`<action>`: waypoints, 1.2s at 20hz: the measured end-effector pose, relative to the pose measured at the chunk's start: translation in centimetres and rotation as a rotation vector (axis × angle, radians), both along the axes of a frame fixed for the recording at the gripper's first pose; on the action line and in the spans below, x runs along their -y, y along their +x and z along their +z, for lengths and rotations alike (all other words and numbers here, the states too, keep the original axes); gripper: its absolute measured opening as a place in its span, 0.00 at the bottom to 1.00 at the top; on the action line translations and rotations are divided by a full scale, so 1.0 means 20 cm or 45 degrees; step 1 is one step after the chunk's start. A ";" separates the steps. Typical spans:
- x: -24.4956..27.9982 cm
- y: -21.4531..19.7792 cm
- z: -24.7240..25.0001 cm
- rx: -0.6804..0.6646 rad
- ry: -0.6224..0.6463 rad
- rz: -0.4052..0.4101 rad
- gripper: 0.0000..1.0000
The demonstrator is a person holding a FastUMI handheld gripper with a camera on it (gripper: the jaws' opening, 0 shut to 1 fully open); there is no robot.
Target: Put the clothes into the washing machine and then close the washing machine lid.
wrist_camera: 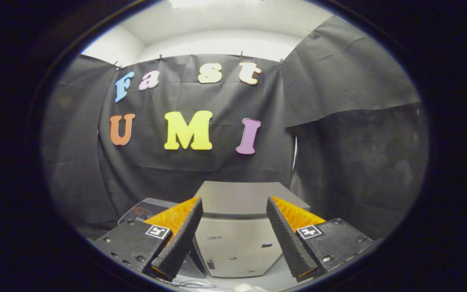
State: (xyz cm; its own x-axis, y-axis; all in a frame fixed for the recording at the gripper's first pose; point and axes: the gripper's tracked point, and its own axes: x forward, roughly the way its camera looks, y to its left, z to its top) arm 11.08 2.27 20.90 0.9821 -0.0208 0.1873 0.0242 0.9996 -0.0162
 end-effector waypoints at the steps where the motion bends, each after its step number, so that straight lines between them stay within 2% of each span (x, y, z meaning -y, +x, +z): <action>1: 0.05 -0.04 -0.06 -0.008 -0.013 -0.008 0.99; 5: 0.20 -0.18 -0.31 -0.072 -0.005 -0.029 0.99; 14: 0.31 -0.46 -0.67 -0.179 0.074 0.044 0.99; 18: 0.32 -0.55 -0.69 -0.188 0.076 0.071 0.99; 24: 0.31 -0.63 -0.66 -0.163 -0.006 0.062 0.99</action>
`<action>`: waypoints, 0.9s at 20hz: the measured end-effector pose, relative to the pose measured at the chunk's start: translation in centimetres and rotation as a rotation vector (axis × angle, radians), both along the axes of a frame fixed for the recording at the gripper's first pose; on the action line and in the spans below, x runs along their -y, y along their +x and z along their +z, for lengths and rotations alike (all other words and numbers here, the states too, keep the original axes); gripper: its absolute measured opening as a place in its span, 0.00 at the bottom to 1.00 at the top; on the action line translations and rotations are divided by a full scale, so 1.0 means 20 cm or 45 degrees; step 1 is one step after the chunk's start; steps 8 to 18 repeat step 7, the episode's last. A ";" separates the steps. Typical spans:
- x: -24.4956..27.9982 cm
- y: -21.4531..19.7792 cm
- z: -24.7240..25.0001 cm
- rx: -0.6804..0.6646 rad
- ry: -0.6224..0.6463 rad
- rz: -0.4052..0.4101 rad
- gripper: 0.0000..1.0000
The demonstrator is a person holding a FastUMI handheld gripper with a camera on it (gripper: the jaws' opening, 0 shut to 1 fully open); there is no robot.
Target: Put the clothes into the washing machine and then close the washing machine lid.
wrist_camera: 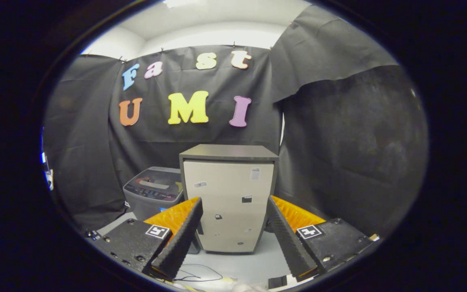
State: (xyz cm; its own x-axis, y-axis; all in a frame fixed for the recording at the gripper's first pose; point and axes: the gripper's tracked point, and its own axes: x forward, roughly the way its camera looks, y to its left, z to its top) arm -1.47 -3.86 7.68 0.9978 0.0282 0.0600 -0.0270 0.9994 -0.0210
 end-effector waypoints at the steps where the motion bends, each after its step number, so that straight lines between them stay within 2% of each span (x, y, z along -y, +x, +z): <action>1: 0.00 0.00 0.00 -0.001 -0.003 -0.005 0.99; 18: 0.02 -0.03 -0.03 -0.024 0.010 -0.036 0.99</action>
